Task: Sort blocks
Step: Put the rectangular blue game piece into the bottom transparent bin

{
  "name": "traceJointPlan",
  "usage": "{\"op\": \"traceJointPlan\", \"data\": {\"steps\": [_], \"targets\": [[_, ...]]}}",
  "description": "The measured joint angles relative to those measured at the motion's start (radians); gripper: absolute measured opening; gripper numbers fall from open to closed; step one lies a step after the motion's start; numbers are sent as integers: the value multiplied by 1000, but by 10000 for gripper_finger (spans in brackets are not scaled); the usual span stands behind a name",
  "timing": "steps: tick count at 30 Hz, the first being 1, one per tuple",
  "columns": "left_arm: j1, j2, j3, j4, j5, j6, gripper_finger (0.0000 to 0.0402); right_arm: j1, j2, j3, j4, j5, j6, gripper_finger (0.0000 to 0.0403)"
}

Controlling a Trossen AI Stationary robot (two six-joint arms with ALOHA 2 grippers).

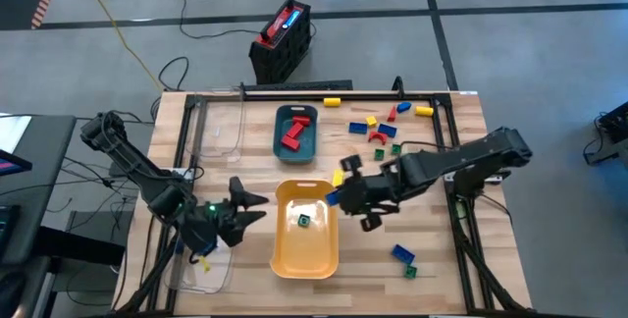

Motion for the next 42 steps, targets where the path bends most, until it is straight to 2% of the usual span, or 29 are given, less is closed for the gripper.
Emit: {"op": "traceJointPlan", "data": {"steps": [4, 10, 16, 18, 22, 26, 28, 31, 34, 38, 42], "targets": [[0, 0, 0, 120, 42, 108, 203, 0, 108, 103, -7, -86, -67, 97], [4, 13, 0, 202, 234, 126, 204, -13, 237, 236, -7, -205, -133, 97], [5, 91, 21, 297, 243, 148, 204, -28, 329, 367, 0, -225, -173, 97], [4, 109, 29, 335, 191, 94, 204, -24, 343, 388, 29, -195, -184, 97], [-15, 123, 32, 364, 89, -31, 204, 8, 346, 392, 94, -44, -192, 97], [-74, 122, 0, 422, -111, -74, 201, 34, 346, 392, 101, 56, -187, 97], [-97, 123, -28, 473, -175, -72, 194, 44, 346, 392, 106, 104, -179, 95], [-110, 124, -83, 628, -186, -21, 178, 52, 346, 392, 144, 184, -181, 94], [-107, 123, -117, 751, -187, 31, 163, 53, 346, 392, 156, 209, -182, 93], [-107, 123, -120, 765, -191, 9, 148, 48, 345, 372, 130, 213, -117, 93], [-106, 123, -120, 761, -188, -35, 145, 62, 340, 298, 137, 252, -55, 92]]}}
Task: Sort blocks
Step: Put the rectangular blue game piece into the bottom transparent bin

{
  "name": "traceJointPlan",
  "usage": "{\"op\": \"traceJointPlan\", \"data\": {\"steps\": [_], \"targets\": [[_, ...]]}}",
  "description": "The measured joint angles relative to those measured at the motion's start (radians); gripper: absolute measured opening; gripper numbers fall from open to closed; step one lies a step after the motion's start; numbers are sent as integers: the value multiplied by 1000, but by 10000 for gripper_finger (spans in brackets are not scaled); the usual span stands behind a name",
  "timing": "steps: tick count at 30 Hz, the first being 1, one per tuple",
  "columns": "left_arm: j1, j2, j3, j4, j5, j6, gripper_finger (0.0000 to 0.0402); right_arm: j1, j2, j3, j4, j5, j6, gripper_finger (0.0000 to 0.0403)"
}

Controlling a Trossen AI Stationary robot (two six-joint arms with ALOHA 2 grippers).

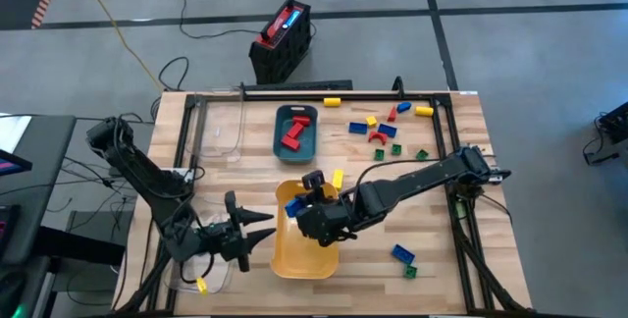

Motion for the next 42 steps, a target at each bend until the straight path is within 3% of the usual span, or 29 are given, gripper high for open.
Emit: {"op": "traceJointPlan", "data": {"steps": [9, 22, 34, 42], "targets": [[25, 0, 14, 3, -85, -21, 164, 51, -25, -105, 62, 160, 30, 91], [16, 0, 24, 49, -44, -9, 211, 55, -105, -147, 452, 183, -205, 91], [48, 0, 24, 176, -50, 118, 298, 53, -106, -147, 488, 160, -247, 91], [91, 0, 24, 168, 106, 149, 295, 52, -106, -147, 521, 139, -259, 91]]}}
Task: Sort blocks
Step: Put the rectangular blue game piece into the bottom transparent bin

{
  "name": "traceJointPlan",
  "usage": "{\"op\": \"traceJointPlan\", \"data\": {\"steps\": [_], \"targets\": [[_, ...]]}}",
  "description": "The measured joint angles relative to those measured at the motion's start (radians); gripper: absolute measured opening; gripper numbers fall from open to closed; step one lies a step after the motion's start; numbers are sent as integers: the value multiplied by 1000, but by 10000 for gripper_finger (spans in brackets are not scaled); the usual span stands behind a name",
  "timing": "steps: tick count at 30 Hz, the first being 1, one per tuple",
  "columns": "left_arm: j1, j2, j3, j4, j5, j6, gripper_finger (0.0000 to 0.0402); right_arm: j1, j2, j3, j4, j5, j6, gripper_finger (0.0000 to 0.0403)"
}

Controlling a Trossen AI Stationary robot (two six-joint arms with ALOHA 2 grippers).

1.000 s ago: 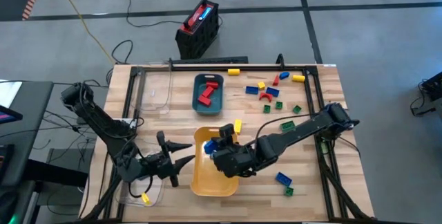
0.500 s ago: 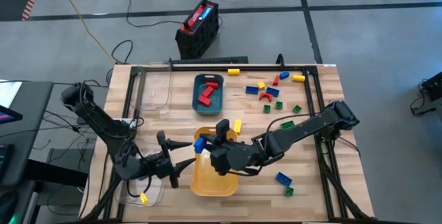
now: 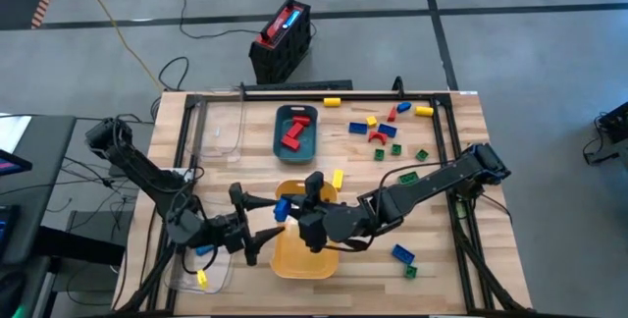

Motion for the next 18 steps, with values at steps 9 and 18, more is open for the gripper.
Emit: {"op": "traceJointPlan", "data": {"steps": [9, 18], "targets": [[39, 0, 0, 6, 112, 56, 220, 0, 0, 0, 21, -14, -3, 91], [53, 0, 0, 11, 113, 56, 133, -7, 1, 0, 15, -19, 47, 106]]}}
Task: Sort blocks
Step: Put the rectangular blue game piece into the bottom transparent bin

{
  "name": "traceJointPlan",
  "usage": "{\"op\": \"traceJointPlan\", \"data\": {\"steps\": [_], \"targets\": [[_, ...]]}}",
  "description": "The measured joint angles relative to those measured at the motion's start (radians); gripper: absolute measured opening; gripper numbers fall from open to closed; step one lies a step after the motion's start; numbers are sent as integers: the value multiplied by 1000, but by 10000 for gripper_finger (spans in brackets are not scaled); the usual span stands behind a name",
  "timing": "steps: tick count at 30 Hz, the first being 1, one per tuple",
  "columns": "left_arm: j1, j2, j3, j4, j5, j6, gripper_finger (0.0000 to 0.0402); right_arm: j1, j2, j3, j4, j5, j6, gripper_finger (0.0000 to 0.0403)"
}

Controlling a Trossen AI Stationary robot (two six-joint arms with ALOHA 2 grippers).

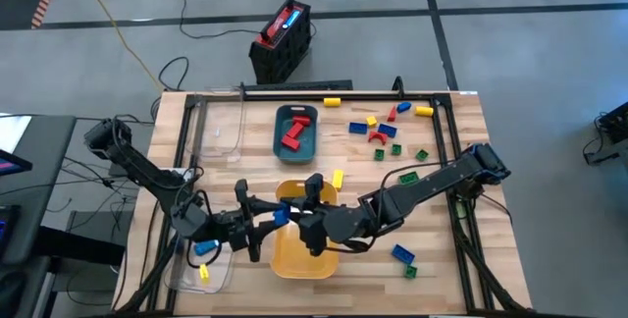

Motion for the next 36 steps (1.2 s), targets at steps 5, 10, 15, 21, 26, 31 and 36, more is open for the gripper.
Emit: {"op": "traceJointPlan", "data": {"steps": [5, 10, 15, 21, 26, 31, 36], "targets": [[8, -9, 0, 10, 2, -63, 133, -14, 0, 0, -5, 4, 41, 182], [-6, -71, 0, -101, 2, -152, 133, -23, -18, 0, -68, 14, 59, 284], [-10, -179, 0, -353, 3, -330, 133, -7, -90, 1, -224, 37, 161, 345], [-11, -303, 0, -702, 2, -619, 133, -2, -177, 1, -576, 40, 433, 359], [-20, -372, 0, -897, 2, -824, 133, -2, -196, 1, -926, 40, 727, 352], [-20, -407, 0, -988, 126, -941, 133, -1, -189, -53, -1085, 40, 901, 341], [-26, -419, 0, -1143, 314, -1097, 133, 20, -186, -139, -1109, 35, 979, 334]]}}
